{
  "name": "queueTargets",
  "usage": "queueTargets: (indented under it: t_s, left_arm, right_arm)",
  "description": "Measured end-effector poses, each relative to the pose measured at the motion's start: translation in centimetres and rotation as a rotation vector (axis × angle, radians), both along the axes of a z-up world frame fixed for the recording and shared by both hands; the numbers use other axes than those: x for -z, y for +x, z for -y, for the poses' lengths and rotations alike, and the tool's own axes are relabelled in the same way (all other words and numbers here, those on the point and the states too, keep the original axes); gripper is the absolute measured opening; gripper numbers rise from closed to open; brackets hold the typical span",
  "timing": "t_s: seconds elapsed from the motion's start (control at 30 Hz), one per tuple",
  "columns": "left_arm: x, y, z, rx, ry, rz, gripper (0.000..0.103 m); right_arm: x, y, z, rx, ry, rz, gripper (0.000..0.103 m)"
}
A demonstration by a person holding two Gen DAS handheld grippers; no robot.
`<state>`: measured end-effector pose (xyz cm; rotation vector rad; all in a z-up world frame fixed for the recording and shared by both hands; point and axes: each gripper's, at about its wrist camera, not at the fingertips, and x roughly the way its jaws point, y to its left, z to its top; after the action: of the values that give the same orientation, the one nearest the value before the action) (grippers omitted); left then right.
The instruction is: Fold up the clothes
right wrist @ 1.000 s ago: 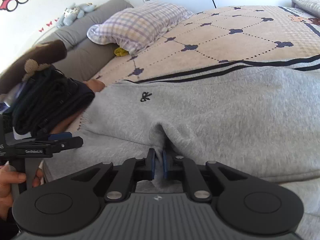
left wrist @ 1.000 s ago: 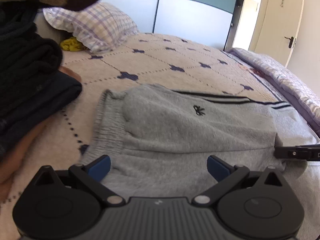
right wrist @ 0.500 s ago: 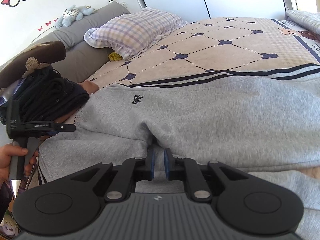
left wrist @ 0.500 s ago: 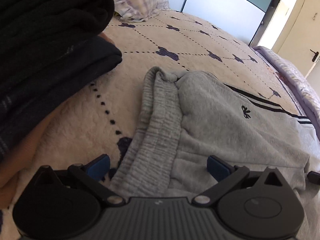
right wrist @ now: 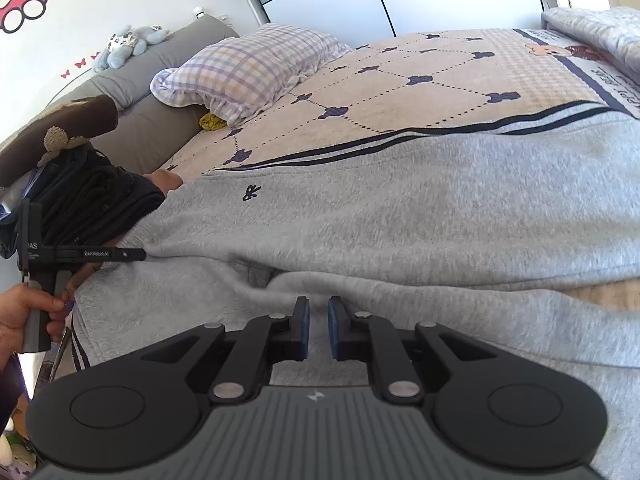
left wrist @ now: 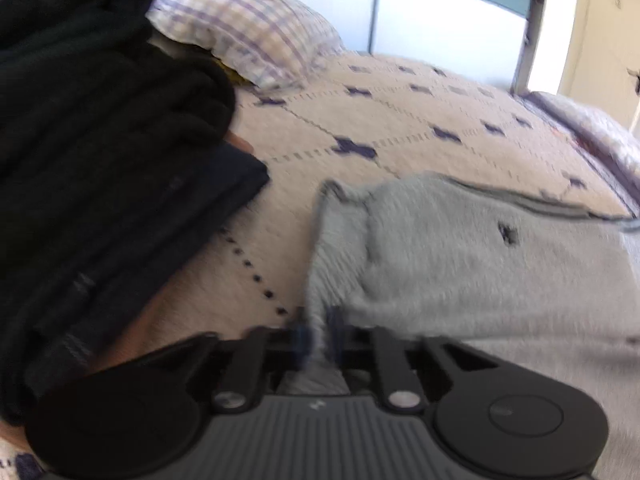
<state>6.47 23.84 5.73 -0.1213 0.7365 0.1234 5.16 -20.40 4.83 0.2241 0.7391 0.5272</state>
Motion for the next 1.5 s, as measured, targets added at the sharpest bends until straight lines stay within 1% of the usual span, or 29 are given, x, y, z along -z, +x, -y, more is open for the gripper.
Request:
queueTargets:
  t_s: [0.07, 0.13, 0.23, 0.3, 0.33, 0.37, 0.4, 0.43, 0.5, 0.57, 0.6, 0.63, 0.7, 0.73, 0.77, 0.8, 0.87, 0.9, 0.97, 1.0, 1.07, 1.13, 1.2, 1.23, 1.27, 1.3, 1.4, 1.47, 1.5]
  left_arm:
    - [-1.1, -0.6, -0.6, -0.016, 0.014, 0.028, 0.008]
    - [-1.9, -1.0, -0.8, -0.010, 0.024, 0.037, 0.008]
    - [-2.1, -0.9, -0.6, 0.002, 0.030, 0.039, 0.008]
    - [-1.6, -0.7, -0.6, 0.031, -0.038, 0.043, 0.008]
    - [-1.0, -0.3, -0.5, 0.059, -0.087, 0.024, 0.020]
    - [-0.3, 0.0, -0.2, 0.084, -0.111, 0.003, 0.046]
    - [0.3, 0.4, 0.1, 0.106, -0.131, -0.014, 0.056]
    - [0.5, 0.4, 0.6, 0.112, -0.106, -0.011, 0.061]
    - [0.8, 0.4, 1.4, 0.123, -0.060, -0.004, 0.063]
    - [0.6, 0.4, 1.2, 0.111, -0.079, 0.003, 0.063]
    - [0.6, 0.5, 1.0, 0.103, -0.092, 0.004, 0.063]
    - [0.5, 0.6, 0.9, 0.095, -0.104, 0.005, 0.063]
    - [0.3, 0.4, 0.9, 0.099, -0.111, 0.017, 0.063]
    - [0.2, 0.3, 1.2, 0.111, -0.113, 0.016, 0.064]
    - [0.2, 0.2, 1.6, 0.122, -0.106, 0.015, 0.064]
    - [-0.1, 0.1, 1.9, 0.136, -0.097, 0.015, 0.064]
    - [-0.7, -0.4, 2.3, 0.153, -0.094, 0.026, 0.064]
    - [-0.9, -0.6, 2.1, 0.142, -0.106, 0.037, 0.066]
    - [-1.4, -1.3, 1.5, 0.102, -0.124, 0.054, 0.077]
    - [-1.6, -1.7, 1.3, 0.088, -0.131, 0.065, 0.079]
    - [-1.7, -2.3, 1.2, 0.082, -0.146, 0.068, 0.082]
    - [-1.8, -3.0, 1.4, 0.075, -0.143, 0.052, 0.084]
    - [-2.0, -4.2, 1.4, 0.069, -0.128, 0.050, 0.088]
    - [-2.1, -4.8, 1.4, 0.065, -0.121, 0.050, 0.094]
    - [-2.1, -5.5, 1.4, 0.054, -0.121, 0.045, 0.096]
    - [-2.1, -6.1, 1.4, 0.038, -0.132, 0.042, 0.096]
    - [-2.3, -8.0, 1.7, 0.006, -0.178, 0.045, 0.096]
    - [-2.4, -9.3, 2.0, -0.012, -0.212, 0.051, 0.097]
    - [-2.5, -10.0, 2.2, -0.043, -0.235, 0.058, 0.097]
  right_arm:
    - [-0.1, -0.1, 0.1, 0.001, -0.006, 0.006, 0.013]
    - [-0.2, -0.2, 0.3, 0.002, 0.000, 0.009, 0.013]
    - [-0.4, -0.4, 0.4, 0.000, 0.000, 0.018, 0.013]
    - [-0.5, -0.6, 0.3, -0.005, -0.020, 0.029, 0.013]
    - [-0.5, -0.8, 0.1, -0.007, -0.035, 0.035, 0.015]
    - [-0.5, -0.9, 0.0, -0.008, -0.053, 0.041, 0.018]
    - [-0.4, -1.1, -0.2, -0.010, -0.070, 0.047, 0.027]
    - [-0.4, -1.2, -0.3, -0.011, -0.087, 0.053, 0.036]
    - [-0.7, -1.6, -0.5, -0.003, -0.157, 0.097, 0.040]
    - [-1.2, -1.9, -0.5, 0.007, -0.240, 0.157, 0.048]
    - [-1.3, -1.9, -0.5, 0.009, -0.289, 0.189, 0.056]
    - [-1.1, -1.6, -0.4, -0.003, -0.325, 0.205, 0.059]
    - [-0.4, -0.9, -0.3, -0.040, -0.375, 0.216, 0.059]
    - [0.5, -0.2, -0.2, -0.076, -0.371, 0.167, 0.052]
    - [1.3, 0.4, -0.2, -0.103, -0.381, 0.109, 0.040]
    - [2.1, 0.9, -0.3, -0.117, -0.408, 0.064, 0.019]
    - [1.2, 0.7, 0.3, -0.113, -0.411, 0.036, 0.004]
    - [0.3, 0.2, 1.0, -0.099, -0.398, 0.040, 0.004]
    - [-1.2, -0.5, 2.8, -0.076, -0.365, 0.039, 0.004]
    - [-1.5, -0.8, 3.4, -0.068, -0.360, 0.030, 0.004]
    - [-0.2, -0.7, 3.6, -0.069, -0.388, -0.017, 0.004]
    - [1.6, -0.4, 3.0, -0.062, -0.410, -0.036, 0.005]
    - [1.8, -0.8, 2.8, -0.038, -0.407, -0.005, 0.005]
    - [1.5, -1.1, 2.9, -0.021, -0.397, 0.007, 0.007]
    - [1.2, -1.3, 3.0, -0.005, -0.387, 0.019, 0.009]
    - [1.0, -1.6, 3.2, 0.009, -0.370, 0.027, 0.012]
    - [0.3, -2.5, 4.1, 0.040, -0.316, 0.046, 0.013]
    - [-0.4, -2.8, 4.0, 0.048, -0.311, 0.072, 0.017]
    - [-0.8, -2.8, 3.9, 0.054, -0.305, 0.085, 0.019]
